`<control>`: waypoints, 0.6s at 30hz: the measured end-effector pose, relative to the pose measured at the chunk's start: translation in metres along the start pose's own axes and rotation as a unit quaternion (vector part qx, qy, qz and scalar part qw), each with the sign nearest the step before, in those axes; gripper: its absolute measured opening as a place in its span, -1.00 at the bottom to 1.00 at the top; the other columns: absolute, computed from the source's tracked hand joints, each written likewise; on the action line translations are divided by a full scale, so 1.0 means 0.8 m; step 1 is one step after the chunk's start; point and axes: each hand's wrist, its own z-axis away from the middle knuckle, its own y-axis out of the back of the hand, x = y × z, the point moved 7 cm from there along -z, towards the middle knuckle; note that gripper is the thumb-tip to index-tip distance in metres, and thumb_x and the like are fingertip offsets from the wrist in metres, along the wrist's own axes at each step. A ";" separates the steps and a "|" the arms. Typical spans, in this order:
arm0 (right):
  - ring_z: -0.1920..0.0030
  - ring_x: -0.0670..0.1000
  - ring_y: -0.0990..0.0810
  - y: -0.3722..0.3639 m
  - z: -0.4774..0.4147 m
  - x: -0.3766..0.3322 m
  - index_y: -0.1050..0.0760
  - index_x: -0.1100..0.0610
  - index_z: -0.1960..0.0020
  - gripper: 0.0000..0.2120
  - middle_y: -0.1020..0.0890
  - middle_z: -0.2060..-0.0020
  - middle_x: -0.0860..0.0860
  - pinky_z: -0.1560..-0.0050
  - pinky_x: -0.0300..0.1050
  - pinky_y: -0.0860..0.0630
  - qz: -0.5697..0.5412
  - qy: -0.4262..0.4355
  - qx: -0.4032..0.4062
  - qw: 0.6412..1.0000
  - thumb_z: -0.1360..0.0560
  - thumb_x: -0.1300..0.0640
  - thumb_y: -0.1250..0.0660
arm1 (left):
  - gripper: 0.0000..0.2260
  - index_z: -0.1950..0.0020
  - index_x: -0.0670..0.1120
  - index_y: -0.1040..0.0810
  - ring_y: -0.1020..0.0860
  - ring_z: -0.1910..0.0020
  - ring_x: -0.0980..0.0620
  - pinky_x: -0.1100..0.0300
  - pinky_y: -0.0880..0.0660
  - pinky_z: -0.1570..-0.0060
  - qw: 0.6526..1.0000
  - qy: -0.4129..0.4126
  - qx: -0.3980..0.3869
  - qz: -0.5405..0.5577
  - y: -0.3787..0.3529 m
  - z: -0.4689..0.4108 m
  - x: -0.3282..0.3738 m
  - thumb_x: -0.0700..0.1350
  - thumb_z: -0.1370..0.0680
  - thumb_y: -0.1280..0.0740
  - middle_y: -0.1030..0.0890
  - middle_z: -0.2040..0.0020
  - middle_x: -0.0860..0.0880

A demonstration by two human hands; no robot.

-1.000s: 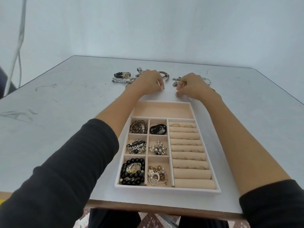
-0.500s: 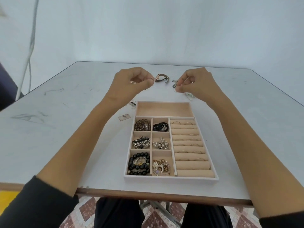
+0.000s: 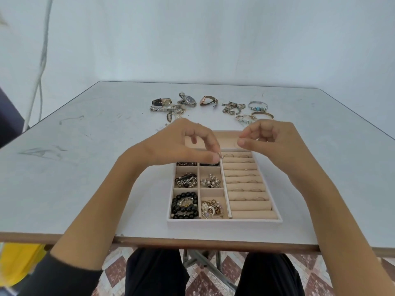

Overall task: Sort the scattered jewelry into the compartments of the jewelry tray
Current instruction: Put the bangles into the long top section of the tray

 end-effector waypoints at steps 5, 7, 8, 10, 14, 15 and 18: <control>0.33 -0.06 -0.52 0.003 0.014 0.008 -0.63 0.13 0.13 -0.92 -0.63 0.37 -0.08 0.16 -0.27 -0.44 -0.013 -0.015 0.012 1.000 -0.39 0.19 -0.50 | -0.90 0.17 -0.03 -0.71 -0.48 -0.11 0.19 0.21 -0.29 -0.26 0.997 0.037 -0.069 -0.027 -0.014 0.002 -0.016 -0.04 -0.37 -0.54 -0.60 0.01 0.18; 0.31 -0.03 -0.52 0.002 0.015 0.009 -0.63 0.12 0.14 -0.92 -0.63 0.36 -0.06 0.15 -0.25 -0.44 -0.014 -0.017 0.012 1.000 -0.39 0.18 -0.50 | -0.91 0.18 0.01 -0.71 -0.44 -0.15 0.23 0.18 -0.29 -0.26 0.994 0.050 -0.084 -0.044 -0.016 0.002 -0.022 -0.01 -0.38 -0.53 -0.57 -0.01 0.23; 0.30 0.00 -0.52 0.002 0.016 0.009 -0.63 0.11 0.14 -0.92 -0.64 0.36 -0.05 0.13 -0.22 -0.44 -0.013 -0.018 0.013 1.000 -0.39 0.18 -0.50 | -0.94 0.19 0.03 -0.71 -0.43 -0.15 0.23 0.11 -0.34 -0.25 0.993 0.056 -0.091 -0.047 -0.018 0.002 -0.024 -0.02 -0.39 -0.53 -0.55 -0.02 0.24; 0.28 0.04 -0.52 0.002 0.016 0.009 -0.63 0.11 0.14 -0.91 -0.64 0.35 -0.04 0.11 -0.17 -0.44 -0.012 -0.018 0.013 1.000 -0.38 0.17 -0.50 | -0.98 0.20 0.06 -0.71 -0.44 -0.14 0.20 -0.13 -0.44 -0.18 0.992 0.060 -0.105 -0.049 -0.021 0.003 -0.027 -0.03 -0.40 -0.52 -0.53 -0.03 0.23; 0.26 0.08 -0.53 0.001 0.016 0.009 -0.63 0.11 0.14 -0.91 -0.66 0.33 0.00 0.10 -0.12 -0.45 -0.010 -0.023 0.013 1.000 -0.38 0.17 -0.51 | -0.92 0.16 0.07 -0.72 -0.44 -0.13 0.19 -0.05 -0.43 -0.19 0.991 0.052 -0.113 -0.051 -0.023 0.002 -0.029 0.02 -0.39 -0.50 -0.52 -0.03 0.23; 0.26 0.08 -0.53 0.001 0.016 0.010 -0.63 0.11 0.14 -0.91 -0.66 0.33 0.00 0.10 -0.12 -0.45 -0.010 -0.024 0.013 1.000 -0.38 0.17 -0.51 | -0.92 0.14 0.05 -0.72 -0.42 -0.14 0.24 0.11 -0.38 -0.22 0.991 0.052 -0.109 -0.050 -0.022 0.001 -0.031 0.00 -0.40 -0.51 -0.52 -0.03 0.22; 0.28 0.05 -0.50 0.000 0.017 0.011 -0.63 0.10 0.15 -0.91 -0.65 0.32 0.01 0.12 -0.15 -0.43 -0.005 -0.025 0.014 1.000 -0.38 0.17 -0.51 | -0.89 0.07 0.06 -0.70 -0.43 -0.15 0.25 0.36 -0.25 -0.21 0.995 0.042 -0.076 -0.055 -0.014 0.001 -0.028 -0.04 -0.41 -0.50 -0.54 -0.03 0.17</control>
